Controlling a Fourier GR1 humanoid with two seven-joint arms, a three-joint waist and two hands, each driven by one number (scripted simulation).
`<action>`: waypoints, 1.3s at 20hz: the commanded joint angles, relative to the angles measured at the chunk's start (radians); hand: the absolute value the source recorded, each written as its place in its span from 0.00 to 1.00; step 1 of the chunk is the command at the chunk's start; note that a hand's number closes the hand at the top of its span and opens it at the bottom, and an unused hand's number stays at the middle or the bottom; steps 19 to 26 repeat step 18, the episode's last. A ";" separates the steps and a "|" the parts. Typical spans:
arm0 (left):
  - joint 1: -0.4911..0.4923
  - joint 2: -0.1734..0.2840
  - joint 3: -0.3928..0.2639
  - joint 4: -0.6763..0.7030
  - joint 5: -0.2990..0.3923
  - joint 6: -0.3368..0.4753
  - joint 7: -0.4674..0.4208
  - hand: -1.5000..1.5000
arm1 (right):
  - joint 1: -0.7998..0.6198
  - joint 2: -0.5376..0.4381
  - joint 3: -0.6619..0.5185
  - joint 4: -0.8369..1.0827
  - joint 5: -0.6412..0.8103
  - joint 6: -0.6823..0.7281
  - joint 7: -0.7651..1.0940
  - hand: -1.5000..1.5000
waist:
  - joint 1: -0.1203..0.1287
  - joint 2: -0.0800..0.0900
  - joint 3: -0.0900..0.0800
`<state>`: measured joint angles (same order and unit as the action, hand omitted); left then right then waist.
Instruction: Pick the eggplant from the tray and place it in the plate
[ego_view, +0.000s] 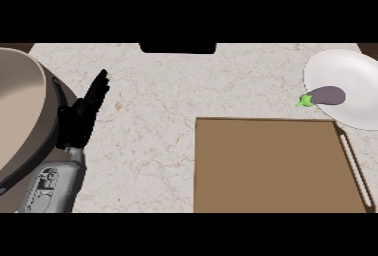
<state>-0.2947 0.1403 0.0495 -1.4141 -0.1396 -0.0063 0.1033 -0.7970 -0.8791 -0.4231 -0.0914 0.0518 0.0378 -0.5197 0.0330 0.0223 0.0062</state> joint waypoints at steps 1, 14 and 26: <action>0.008 0.011 0.011 0.011 0.007 -0.010 -0.017 0.50 | 0.090 -0.102 -0.060 0.013 -0.056 0.085 -0.031 0.00 | -0.008 -0.001 0.001; 0.011 -0.007 -0.006 0.005 0.004 -0.012 -0.008 0.50 | 0.222 -0.163 -0.082 0.001 -0.075 0.228 -0.090 0.00 | 0.015 0.001 0.004; -0.007 -0.015 0.004 0.038 0.007 -0.002 -0.039 0.50 | 0.272 -0.180 -0.094 0.007 -0.084 0.250 -0.122 0.00 | 0.008 0.007 0.007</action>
